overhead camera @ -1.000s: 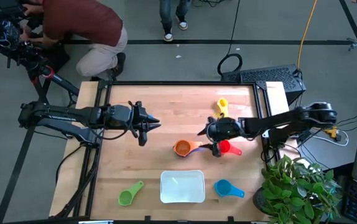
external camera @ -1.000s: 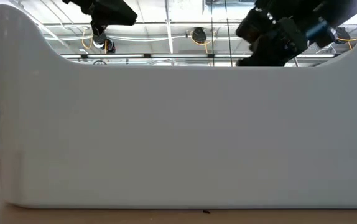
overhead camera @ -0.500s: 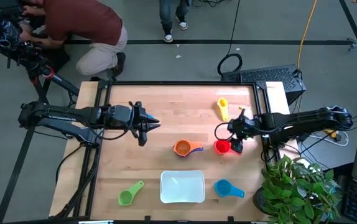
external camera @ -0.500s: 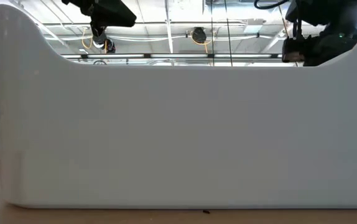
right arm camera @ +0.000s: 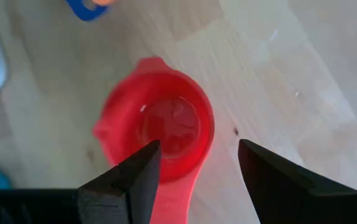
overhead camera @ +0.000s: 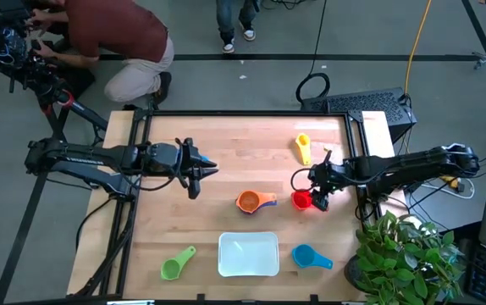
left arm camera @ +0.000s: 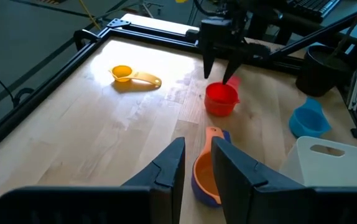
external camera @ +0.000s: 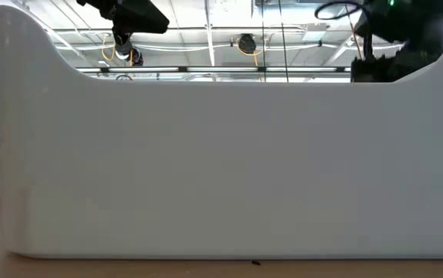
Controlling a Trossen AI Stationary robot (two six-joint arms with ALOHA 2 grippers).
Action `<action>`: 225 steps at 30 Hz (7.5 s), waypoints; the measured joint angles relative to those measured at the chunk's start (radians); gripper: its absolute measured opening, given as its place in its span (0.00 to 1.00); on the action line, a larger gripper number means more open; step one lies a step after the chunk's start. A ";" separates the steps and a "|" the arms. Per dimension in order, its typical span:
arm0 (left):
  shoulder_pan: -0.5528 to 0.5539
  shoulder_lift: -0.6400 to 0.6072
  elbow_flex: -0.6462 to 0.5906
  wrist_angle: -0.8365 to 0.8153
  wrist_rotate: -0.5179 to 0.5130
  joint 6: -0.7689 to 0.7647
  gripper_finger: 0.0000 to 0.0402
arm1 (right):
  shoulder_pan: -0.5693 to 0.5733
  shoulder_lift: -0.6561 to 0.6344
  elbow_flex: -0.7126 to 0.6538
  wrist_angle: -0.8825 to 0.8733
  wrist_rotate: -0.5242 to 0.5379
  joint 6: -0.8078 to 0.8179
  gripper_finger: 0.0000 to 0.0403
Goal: Nest measuring cups in basket
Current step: Stack the red measuring cup on top of the orange measuring cup, then stack the light blue measuring cup on top of the red measuring cup
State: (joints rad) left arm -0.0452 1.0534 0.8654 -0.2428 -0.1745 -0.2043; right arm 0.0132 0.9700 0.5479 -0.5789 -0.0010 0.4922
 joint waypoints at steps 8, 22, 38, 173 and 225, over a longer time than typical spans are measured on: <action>0.000 0.000 0.000 -0.010 0.000 0.000 0.20 | 0.000 0.026 -0.103 0.098 -0.003 0.028 0.51; 0.000 0.000 0.000 -0.012 0.000 -0.001 0.20 | 0.000 0.026 -0.110 0.113 -0.004 -0.010 0.13; 0.000 0.000 0.000 -0.015 0.000 -0.010 0.20 | -0.027 0.035 -0.023 0.339 -0.005 -0.091 0.00; -0.415 -0.001 0.001 -0.363 -0.090 -0.503 0.20 | 0.385 0.208 0.246 -0.024 -0.108 0.156 0.33; -0.415 -0.001 0.001 -0.366 -0.114 -0.453 0.20 | 0.566 0.522 0.288 0.092 -0.132 0.358 0.01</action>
State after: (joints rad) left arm -0.4599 1.0527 0.8665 -0.6090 -0.2890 -0.6571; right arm 0.5792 1.4924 0.8360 -0.4865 -0.1326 0.8499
